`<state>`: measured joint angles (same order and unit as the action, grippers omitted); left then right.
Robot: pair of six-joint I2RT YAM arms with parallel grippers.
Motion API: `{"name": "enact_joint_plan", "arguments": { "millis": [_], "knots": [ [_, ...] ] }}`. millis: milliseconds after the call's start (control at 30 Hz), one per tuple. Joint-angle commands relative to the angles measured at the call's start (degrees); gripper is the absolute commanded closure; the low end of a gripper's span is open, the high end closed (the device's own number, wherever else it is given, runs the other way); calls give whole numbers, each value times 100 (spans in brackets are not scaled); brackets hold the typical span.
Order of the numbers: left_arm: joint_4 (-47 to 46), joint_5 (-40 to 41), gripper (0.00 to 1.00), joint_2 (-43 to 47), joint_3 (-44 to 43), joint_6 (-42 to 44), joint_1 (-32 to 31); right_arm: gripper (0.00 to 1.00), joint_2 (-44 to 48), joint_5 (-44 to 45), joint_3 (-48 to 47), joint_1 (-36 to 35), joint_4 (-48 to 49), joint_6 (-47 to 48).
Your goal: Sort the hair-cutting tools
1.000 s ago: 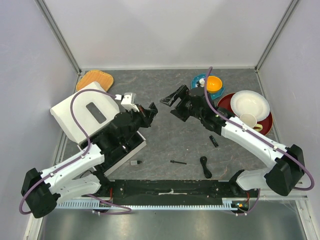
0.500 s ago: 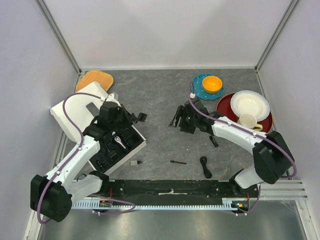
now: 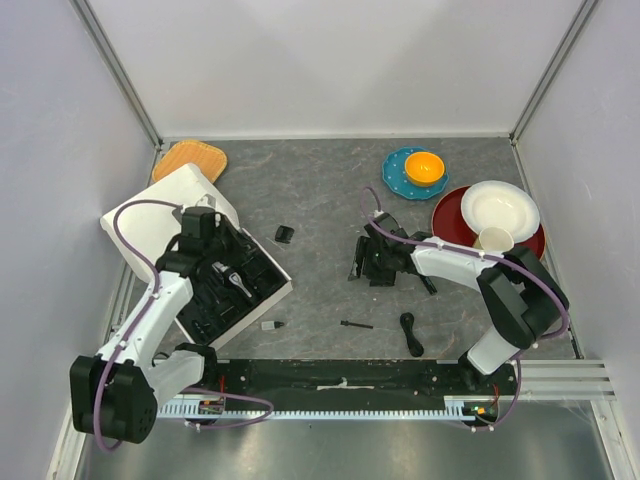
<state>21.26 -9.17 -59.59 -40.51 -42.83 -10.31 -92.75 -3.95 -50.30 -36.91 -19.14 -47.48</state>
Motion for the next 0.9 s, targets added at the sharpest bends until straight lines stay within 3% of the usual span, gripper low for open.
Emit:
{"name": "enact_joint_plan", "arguments": {
  "millis": [0, 267, 500, 867],
  "knots": [
    [133, -340, 98, 35, 148, 82, 160, 32, -243, 61, -32, -18, 6, 134],
    [107, -866, 98, -105, 430, 143, 371, 33, -472, 34, -138, -18, -38, 161],
    [-209, -1526, 98, -105, 851, 161, 933, 34, -516, -1, -111, -27, -38, 161],
    [-1035, -1834, 98, -289, 1230, -68, 1004, 36, -569, -54, -111, -27, -38, 178]
  ]
}}
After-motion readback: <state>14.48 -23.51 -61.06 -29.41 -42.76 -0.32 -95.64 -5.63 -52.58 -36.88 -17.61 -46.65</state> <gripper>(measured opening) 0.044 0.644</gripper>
